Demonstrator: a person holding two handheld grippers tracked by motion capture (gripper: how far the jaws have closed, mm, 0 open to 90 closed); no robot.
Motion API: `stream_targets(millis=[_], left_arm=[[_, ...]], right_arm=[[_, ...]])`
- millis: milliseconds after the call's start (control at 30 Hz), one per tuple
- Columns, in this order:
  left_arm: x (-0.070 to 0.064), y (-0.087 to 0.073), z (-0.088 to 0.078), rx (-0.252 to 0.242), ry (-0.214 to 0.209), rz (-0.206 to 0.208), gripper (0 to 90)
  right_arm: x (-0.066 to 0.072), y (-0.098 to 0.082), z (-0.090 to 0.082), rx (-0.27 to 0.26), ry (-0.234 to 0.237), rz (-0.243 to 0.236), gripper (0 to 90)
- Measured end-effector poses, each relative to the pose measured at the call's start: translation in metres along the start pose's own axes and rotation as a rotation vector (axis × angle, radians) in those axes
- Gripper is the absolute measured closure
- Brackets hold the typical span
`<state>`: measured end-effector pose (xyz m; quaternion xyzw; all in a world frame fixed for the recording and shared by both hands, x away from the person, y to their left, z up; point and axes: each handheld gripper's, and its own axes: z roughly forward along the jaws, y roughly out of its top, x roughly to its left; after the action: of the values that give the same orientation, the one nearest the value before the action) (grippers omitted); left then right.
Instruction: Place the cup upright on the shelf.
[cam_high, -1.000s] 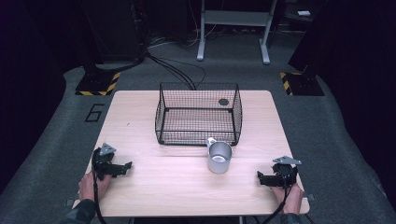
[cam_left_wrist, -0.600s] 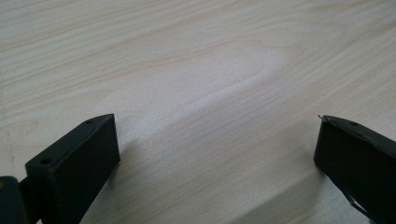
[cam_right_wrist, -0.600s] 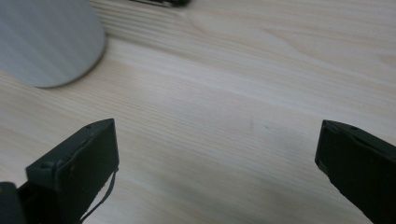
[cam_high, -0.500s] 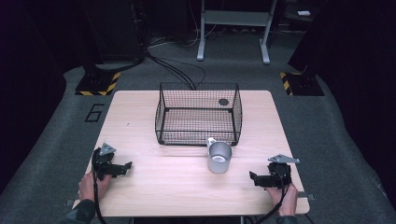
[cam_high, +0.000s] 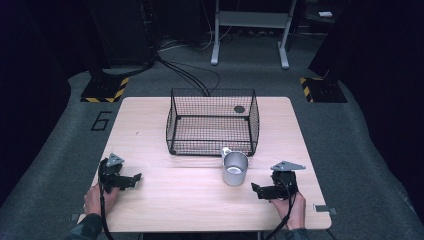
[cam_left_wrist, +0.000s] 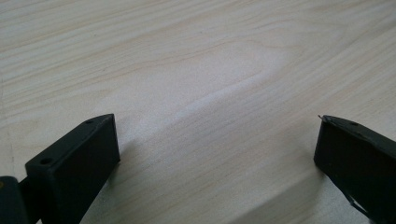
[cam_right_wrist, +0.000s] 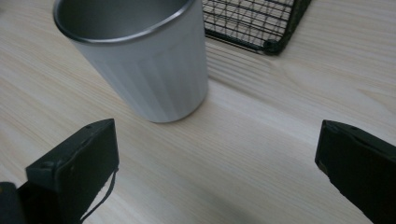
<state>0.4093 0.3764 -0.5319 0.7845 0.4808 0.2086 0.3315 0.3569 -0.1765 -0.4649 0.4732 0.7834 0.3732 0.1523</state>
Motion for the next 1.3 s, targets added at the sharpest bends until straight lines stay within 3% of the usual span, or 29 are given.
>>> stream_targets(millis=[67, 433, 900, 1300], left_arm=[[0.000, 0.000, 0.000, -0.002, 0.001, 0.001, 0.0], [0.000, 0.000, 0.000, 0.000, 0.000, 0.001, 0.0], [0.000, 0.000, 0.000, -0.006, 0.000, 0.000, 0.0], [0.000, 0.000, 0.000, -0.002, -0.001, 0.000, 0.0]], right_arm=[[0.003, 0.002, 0.001, 0.000, 0.006, 0.001, 0.0], [0.033, 0.031, 0.021, 0.017, 0.060, -0.090, 0.0], [0.047, 0.056, 0.044, 0.046, 0.050, -0.142, 0.0], [0.052, 0.072, 0.057, 0.081, 0.009, -0.186, 0.0]])
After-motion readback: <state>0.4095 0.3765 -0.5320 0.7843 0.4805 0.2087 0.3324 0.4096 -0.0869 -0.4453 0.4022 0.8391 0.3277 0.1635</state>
